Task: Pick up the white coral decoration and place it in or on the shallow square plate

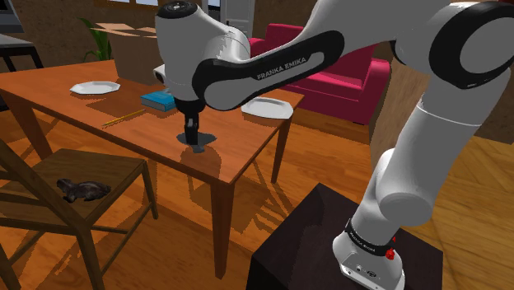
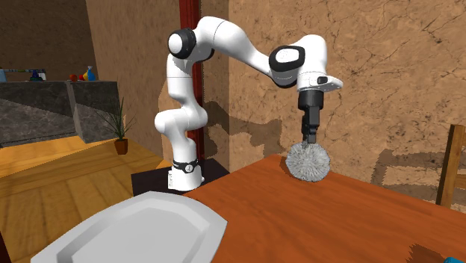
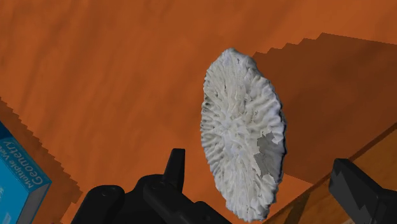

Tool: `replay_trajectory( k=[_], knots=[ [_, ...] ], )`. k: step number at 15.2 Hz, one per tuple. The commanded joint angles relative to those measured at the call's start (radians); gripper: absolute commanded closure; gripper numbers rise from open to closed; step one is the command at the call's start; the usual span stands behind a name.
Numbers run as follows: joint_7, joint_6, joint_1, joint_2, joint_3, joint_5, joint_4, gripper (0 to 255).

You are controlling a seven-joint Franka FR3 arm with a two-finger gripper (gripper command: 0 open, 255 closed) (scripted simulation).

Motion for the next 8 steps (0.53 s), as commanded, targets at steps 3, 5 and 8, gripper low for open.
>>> replay_trajectory(
  k=[3, 5, 8],
  knots=[
    [0.009, 0.042, -0.007, 0.018, -0.007, -0.016, -0.024, 0],
    [0.008, 0.042, -0.007, 0.018, -0.007, -0.016, -0.024, 0],
    [0.009, 0.042, -0.007, 0.018, -0.007, -0.016, -0.024, 0]
  ],
)
